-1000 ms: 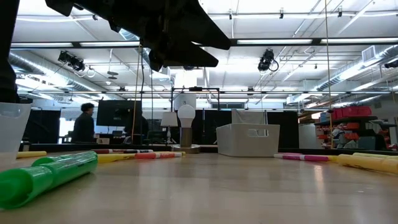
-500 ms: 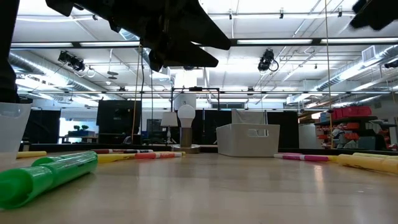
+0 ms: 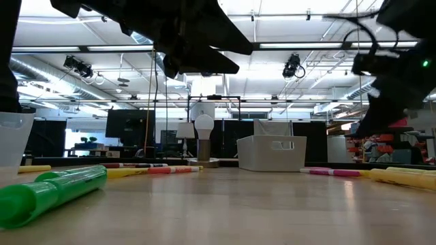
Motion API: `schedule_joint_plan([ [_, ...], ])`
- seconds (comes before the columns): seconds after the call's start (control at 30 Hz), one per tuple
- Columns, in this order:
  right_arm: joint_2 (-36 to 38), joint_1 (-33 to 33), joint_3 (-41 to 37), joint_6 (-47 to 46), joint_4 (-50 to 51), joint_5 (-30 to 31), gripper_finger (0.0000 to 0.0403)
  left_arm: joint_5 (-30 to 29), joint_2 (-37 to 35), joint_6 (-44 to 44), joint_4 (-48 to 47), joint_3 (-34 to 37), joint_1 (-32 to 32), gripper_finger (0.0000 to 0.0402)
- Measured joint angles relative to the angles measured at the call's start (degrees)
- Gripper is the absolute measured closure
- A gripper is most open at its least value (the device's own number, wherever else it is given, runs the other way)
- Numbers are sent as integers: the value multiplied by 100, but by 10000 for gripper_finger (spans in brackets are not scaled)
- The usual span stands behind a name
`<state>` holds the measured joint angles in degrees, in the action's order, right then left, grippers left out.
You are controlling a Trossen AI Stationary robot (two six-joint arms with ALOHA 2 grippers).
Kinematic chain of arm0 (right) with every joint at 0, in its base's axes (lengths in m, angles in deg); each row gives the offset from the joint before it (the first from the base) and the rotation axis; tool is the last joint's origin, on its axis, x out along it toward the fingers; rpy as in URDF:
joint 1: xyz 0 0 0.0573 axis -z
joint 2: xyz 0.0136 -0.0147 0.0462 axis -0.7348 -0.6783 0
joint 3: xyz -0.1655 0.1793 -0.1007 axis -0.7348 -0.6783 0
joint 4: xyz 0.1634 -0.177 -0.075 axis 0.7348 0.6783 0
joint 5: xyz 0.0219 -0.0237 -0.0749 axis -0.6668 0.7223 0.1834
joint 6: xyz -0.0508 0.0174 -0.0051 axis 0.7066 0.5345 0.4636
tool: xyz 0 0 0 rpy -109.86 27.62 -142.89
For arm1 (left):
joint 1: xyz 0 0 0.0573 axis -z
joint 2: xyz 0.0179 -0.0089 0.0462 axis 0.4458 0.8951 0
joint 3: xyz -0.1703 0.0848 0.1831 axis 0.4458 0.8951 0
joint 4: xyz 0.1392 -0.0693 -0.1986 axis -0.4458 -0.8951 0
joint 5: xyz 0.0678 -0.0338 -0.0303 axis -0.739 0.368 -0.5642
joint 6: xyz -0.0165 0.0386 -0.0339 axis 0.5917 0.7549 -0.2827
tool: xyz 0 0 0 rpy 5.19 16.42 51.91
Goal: Pick & Place Markers
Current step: Put the yellow pen into the transparent bin
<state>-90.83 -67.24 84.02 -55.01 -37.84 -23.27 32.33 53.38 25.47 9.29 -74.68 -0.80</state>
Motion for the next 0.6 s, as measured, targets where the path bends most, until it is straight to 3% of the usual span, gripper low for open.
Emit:
schedule_joint_plan([
  [0.13,2,492,-383,336,-378,-166,229,0,0,-2,-3,0,-44,165],
  [0.37,0,1225,-1023,1092,-1877,-788,236,0,0,0,-6,0,-43,165],
  [0.6,2,1591,-1173,1211,-1937,-1051,255,0,0,2,-14,0,-43,165],
])
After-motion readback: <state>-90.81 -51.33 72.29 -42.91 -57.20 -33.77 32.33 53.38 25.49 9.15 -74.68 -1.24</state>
